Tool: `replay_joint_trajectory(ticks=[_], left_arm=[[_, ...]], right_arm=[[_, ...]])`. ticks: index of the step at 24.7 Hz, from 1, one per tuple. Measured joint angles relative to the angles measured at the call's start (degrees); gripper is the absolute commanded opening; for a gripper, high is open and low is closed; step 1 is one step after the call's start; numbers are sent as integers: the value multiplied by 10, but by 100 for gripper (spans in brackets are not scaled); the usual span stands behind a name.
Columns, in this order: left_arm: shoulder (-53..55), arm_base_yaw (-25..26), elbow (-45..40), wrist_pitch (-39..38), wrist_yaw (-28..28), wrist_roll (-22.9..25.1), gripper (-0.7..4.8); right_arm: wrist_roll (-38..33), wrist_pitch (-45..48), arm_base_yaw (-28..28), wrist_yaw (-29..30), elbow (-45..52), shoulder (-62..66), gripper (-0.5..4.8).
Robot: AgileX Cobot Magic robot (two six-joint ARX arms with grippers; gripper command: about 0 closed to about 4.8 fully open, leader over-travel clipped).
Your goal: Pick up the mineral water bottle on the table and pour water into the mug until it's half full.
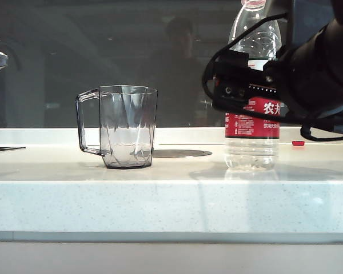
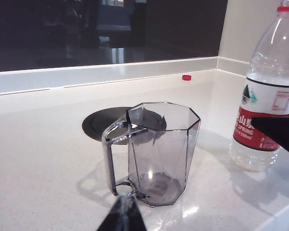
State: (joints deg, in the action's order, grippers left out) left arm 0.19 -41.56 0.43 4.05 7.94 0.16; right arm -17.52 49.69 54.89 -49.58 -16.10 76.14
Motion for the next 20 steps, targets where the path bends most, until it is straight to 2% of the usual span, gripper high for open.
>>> replay_joint_trajectory(ticks=[2,10,20], left_arm=[[0,0,0,0,0,0,-4],[0,0,0,0,0,0,-4],[0,0,0,0,0,0,-4]], right_arm=[[0,8,-13,29,0,3,479],[24,34,-16,59,0,3,479],[29,36,-36,67,0,3,479]])
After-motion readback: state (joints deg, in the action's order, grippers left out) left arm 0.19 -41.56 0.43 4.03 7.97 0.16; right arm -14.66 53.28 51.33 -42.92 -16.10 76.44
